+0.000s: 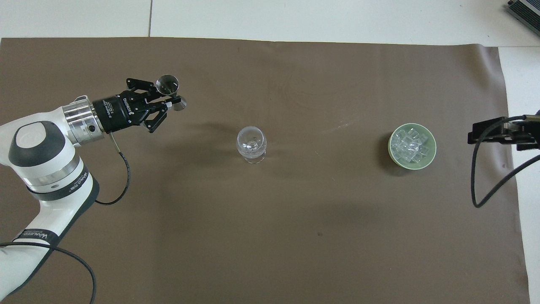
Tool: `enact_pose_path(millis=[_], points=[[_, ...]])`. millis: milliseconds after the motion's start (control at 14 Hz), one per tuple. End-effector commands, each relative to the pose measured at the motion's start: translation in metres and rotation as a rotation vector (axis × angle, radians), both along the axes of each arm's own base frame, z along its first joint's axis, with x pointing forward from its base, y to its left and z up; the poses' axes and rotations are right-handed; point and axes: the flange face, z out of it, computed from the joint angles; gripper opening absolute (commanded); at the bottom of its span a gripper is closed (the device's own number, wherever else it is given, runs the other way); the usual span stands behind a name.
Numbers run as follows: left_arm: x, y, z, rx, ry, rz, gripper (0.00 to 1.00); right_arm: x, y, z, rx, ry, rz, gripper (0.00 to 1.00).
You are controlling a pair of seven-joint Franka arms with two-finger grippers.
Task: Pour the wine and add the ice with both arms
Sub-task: 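Carry the silver cup with the left gripper toward the clear glass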
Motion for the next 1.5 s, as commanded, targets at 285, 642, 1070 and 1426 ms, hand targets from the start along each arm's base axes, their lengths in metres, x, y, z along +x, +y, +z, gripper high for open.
enact_pose_path(millis=[285,642,1070,1426], points=[[-0.029,-0.028,0.038,0.050,-0.048,-0.044,0.00,-0.008,0.000,0.000,0.028,0.003,0.016,1.00],[-0.043,-0.074,0.041,0.153,-0.080,-0.061,0.00,-0.008,0.000,0.000,0.028,0.003,0.016,1.00],[-0.051,-0.090,0.040,0.191,-0.108,-0.075,0.00,-0.008,0.000,0.001,0.028,0.001,0.016,1.00],[-0.066,-0.118,0.038,0.274,-0.174,-0.085,0.00,-0.008,0.000,0.000,0.028,0.003,0.016,1.00]])
